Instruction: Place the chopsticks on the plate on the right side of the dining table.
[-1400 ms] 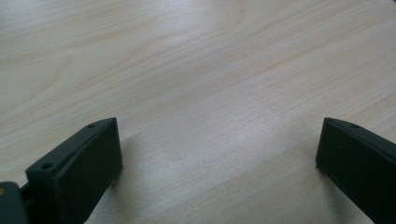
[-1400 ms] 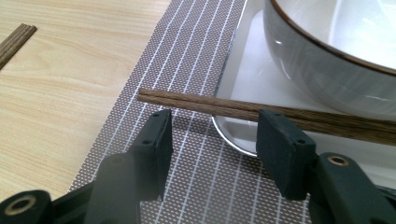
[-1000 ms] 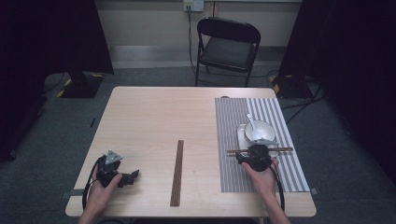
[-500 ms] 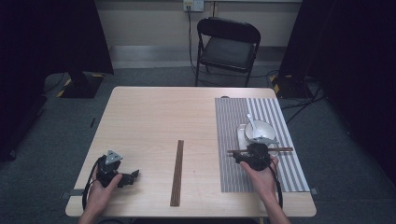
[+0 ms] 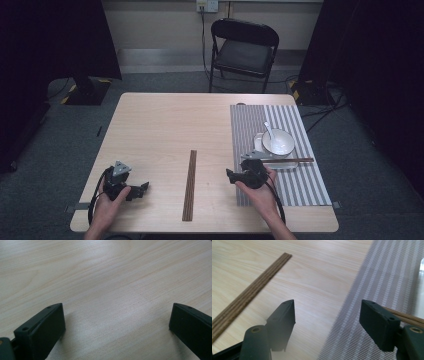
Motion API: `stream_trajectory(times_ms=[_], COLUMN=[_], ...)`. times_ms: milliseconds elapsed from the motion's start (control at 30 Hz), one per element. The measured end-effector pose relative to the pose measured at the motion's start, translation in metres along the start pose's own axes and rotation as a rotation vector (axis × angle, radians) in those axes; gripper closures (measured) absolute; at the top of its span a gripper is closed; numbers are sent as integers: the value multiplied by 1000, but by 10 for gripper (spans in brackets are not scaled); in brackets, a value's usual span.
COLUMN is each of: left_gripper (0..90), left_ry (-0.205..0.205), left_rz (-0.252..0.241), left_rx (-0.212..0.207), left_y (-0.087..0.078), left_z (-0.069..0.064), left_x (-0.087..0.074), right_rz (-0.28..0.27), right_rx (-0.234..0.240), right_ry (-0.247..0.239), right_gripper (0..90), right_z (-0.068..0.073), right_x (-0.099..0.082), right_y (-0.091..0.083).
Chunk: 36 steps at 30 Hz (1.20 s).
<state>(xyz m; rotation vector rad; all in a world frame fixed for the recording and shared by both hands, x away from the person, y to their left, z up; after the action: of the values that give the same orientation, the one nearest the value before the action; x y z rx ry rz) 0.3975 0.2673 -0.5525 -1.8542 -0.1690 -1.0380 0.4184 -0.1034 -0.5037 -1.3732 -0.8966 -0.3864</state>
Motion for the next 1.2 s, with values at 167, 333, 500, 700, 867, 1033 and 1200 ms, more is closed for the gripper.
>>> stream_trajectory(times_ms=[167, 333, 500, 700, 867, 1033, 1200], left_gripper=[0, 0, 0, 0, 0, 0, 0], left_ry=[-2, -2, 1, -1, 1, 1, 1], left_rz=[-2, -2, 1, -1, 1, 1, 1], left_rx=[0, 0, 0, 0, 0, 0, 0], left_y=[0, 0, 0, 0, 0, 0, 0], left_z=[0, 0, 0, 0, 0, 0, 0], left_x=[0, 0, 0, 0, 0, 0, 0], right_rz=[-3, 19, 47, 58, 37, -6, -16], right_rx=[38, 51, 58, 37, 13, -2, -1], right_ry=[-48, -75, -88, -99, -139, -152, -149], right_gripper=[272, 254, 237, 222, 200, 159, 157], right_z=[24, 39, 43, 45, 49, 50, 50], right_x=[7, 7, 2, -5, -7, -9, -10], right_y=[10, 26, 39, 49, 49, 51, 52])
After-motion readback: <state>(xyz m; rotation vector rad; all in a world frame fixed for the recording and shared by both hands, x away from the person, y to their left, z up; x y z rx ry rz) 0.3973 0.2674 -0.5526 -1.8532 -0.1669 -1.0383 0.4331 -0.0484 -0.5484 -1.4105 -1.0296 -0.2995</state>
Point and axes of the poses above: each handheld gripper's, and its own axes: y roughly forward along the jaws, x roughly out of its top, z roughly to its left, the point moved 7 cm from there along y, roughly forward along the jaws, and after that the axes turned 13 degrees about -x, right-handed, at the moved point
